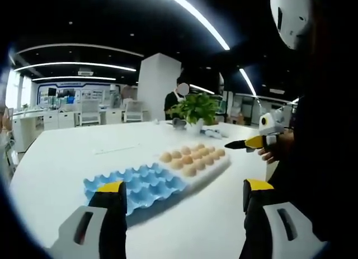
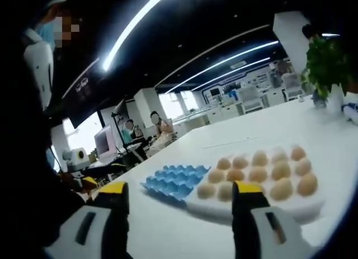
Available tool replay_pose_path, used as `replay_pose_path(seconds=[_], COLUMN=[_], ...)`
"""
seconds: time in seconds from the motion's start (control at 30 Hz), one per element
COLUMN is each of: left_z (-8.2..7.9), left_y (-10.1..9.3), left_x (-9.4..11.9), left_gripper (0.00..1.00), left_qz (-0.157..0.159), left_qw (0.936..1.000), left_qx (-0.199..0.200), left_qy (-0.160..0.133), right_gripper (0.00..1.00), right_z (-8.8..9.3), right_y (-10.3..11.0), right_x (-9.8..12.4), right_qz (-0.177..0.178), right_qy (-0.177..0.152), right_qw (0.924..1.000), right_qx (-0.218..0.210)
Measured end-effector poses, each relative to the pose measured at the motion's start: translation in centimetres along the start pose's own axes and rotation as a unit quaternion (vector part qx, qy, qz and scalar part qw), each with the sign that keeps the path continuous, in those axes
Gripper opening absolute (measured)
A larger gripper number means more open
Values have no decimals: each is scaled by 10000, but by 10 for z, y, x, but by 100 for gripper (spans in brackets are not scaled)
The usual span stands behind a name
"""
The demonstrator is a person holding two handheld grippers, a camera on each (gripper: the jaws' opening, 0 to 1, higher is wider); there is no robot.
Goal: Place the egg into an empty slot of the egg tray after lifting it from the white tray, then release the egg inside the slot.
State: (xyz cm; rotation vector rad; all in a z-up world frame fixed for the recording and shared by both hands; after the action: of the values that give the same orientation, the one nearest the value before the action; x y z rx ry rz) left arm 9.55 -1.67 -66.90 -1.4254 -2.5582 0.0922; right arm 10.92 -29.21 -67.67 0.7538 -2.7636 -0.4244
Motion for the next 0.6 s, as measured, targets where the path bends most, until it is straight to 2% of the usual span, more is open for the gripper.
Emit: replay_pose_path(seconds=[0.17, 0.3, 0.33, 0.43, 0.47, 0.53, 0.6], left_z=[1, 2, 3, 3, 2, 0, -4], left_y=[1, 6, 12, 25, 32, 39, 45], left_x=[1, 2, 5, 11, 15, 20, 24], left_gripper=[86, 85, 85, 80, 79, 74, 75], left_qz=[-40, -222, -444, -836, -1058, -1269, -1437], left_qw=[10000, 9997, 9989, 9959, 9937, 9912, 9893], left_qx=[27, 35, 68, 5, 30, 71, -55], left_qy=[3, 86, 165, 340, 380, 356, 241], right_gripper=[75, 69, 66, 59, 59, 59, 59], right_z=[0, 0, 1, 1, 0, 0, 3], right_y=[-4, -11, -12, -12, -11, -10, -1], right_x=[-1, -8, -11, -18, -23, -31, -47], right_qz=[153, 613, 758, 982, 1070, 1225, 1160], right_qy=[-15, 86, 135, 111, 23, -32, -2], right_qw=[9999, 9966, 9945, 9920, 9913, 9896, 9885], right_qx=[32, 550, 711, 782, 769, 757, 974])
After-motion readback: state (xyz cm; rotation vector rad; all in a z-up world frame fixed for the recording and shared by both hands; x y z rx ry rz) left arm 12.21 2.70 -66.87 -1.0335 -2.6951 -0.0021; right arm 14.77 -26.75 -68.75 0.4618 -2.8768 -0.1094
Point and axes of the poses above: the point that each gripper's makers call its tool centre point, and the gripper's own axes: x roughly backward along the fingers, y roughly to its left, z roughly out of its underside, the point moved 5 cm from there along x, roughly backward along the fingers, and after that the axes turned 10 degrees about z, right-handed, at the moved point
